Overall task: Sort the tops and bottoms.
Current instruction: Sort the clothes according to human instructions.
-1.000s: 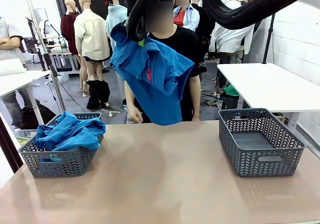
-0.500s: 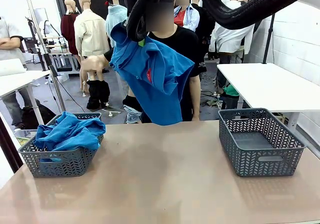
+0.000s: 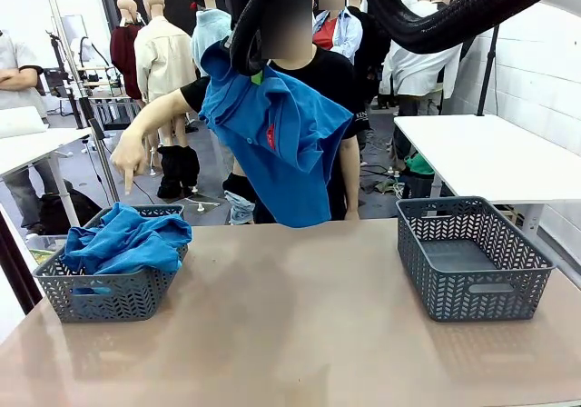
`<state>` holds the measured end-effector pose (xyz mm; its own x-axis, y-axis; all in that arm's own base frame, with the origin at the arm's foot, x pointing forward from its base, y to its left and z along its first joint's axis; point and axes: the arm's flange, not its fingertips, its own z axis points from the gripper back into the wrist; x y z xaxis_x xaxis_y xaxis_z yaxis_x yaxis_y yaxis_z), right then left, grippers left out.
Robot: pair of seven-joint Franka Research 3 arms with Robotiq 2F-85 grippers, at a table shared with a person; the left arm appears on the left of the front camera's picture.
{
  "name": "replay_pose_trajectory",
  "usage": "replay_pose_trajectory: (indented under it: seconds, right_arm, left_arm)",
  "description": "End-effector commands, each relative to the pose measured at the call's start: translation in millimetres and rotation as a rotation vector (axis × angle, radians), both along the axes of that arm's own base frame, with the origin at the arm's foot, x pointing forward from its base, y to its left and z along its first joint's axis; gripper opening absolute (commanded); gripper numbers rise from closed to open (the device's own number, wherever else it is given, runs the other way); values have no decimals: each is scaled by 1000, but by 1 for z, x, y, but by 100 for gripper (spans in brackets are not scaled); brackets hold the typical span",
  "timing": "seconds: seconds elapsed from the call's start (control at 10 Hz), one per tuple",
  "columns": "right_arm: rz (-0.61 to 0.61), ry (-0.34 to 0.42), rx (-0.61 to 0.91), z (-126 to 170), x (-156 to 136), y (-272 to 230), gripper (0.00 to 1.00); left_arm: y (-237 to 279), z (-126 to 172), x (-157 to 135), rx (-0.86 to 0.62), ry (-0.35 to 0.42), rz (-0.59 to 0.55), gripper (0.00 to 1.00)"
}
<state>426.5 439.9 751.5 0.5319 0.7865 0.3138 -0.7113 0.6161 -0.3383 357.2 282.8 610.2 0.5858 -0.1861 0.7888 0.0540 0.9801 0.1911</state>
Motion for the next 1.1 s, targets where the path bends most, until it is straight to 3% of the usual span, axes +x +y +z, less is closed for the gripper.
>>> replay_pose_trajectory:
  seconds: [0.0,1.0]
  right_arm:
    - [4,-9,-2,2,0,-1,0]
    - [4,-9,-2,2,0,-1,0]
  left_arm:
    - [1,2,2,0,2,12,100]
    - [1,2,2,0,2,12,100]
